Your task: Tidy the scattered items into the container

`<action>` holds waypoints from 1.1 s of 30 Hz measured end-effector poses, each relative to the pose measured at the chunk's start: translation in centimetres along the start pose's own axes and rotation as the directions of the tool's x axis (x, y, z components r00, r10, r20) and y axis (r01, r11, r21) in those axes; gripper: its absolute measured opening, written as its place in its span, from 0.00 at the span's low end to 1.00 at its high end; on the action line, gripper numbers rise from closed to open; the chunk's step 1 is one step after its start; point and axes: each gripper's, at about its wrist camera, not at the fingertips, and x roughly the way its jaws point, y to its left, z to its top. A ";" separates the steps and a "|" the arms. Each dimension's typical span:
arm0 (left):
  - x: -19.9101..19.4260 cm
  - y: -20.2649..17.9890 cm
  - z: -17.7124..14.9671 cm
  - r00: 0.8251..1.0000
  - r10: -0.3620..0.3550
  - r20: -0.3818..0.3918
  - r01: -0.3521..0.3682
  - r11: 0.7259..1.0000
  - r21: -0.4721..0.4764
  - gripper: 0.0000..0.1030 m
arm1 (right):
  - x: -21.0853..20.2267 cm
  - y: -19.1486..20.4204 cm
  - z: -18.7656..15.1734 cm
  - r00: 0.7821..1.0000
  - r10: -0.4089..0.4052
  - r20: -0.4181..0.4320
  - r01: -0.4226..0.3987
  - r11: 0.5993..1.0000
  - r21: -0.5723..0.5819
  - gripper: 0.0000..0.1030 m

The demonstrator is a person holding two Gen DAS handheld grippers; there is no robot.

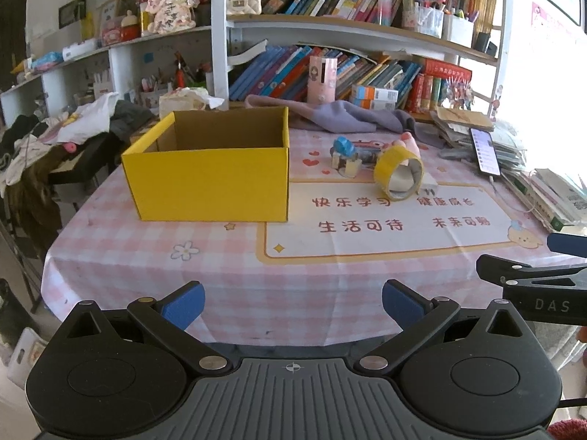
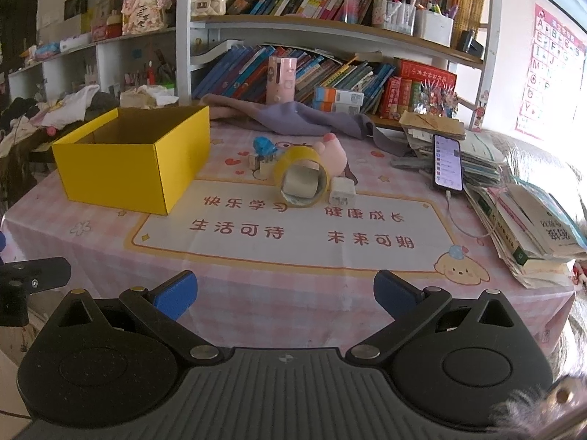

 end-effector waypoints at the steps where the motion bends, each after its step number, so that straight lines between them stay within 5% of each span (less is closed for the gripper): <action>1: 0.0 0.1 0.0 1.000 -0.005 -0.003 0.005 1.000 -0.009 1.00 | -0.3 0.1 0.0 1.000 -0.001 0.004 0.001 1.000 -0.004 1.00; 33: 0.5 0.9 0.9 0.997 0.064 0.032 -0.064 0.998 0.000 1.00 | -0.5 1.7 1.5 0.998 -0.016 0.059 0.019 0.999 -0.046 1.00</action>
